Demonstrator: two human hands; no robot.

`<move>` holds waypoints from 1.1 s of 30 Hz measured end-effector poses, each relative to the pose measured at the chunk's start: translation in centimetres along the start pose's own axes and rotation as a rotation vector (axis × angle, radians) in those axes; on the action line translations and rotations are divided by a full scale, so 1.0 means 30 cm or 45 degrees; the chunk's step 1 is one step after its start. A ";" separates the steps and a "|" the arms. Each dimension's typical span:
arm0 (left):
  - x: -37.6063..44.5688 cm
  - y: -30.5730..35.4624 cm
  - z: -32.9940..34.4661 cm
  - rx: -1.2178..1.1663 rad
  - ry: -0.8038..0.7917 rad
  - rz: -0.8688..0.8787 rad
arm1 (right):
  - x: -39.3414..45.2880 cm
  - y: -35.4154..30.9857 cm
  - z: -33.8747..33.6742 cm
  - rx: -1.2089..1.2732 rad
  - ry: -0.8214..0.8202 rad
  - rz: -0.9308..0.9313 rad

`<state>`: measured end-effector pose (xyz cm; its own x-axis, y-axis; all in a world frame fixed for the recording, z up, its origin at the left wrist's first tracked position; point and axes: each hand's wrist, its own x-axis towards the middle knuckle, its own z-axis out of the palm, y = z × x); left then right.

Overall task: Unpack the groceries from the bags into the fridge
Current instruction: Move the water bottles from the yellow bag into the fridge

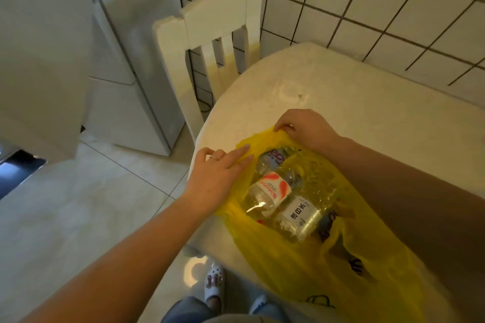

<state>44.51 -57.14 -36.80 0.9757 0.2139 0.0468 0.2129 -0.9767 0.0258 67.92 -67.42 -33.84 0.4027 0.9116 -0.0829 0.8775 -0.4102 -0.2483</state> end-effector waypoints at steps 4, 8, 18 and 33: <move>0.005 0.008 0.033 -0.066 -0.237 -0.059 | 0.039 0.006 0.079 -0.138 -0.233 0.038; 0.012 -0.009 0.045 -0.158 -0.201 -0.133 | 0.025 0.025 0.086 -0.037 -0.323 0.043; 0.018 0.252 -0.084 -0.428 0.294 0.055 | -0.395 0.113 -0.169 0.013 0.153 -0.189; -0.244 0.892 0.049 -0.561 0.037 -0.232 | -0.843 0.209 -0.024 -0.261 -0.322 -0.446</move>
<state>43.14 -84.85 -37.93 0.9214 0.3874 0.0303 0.3319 -0.8253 0.4569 63.41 -93.06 -32.60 0.0195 0.9636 -0.2667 0.9927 -0.0505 -0.1097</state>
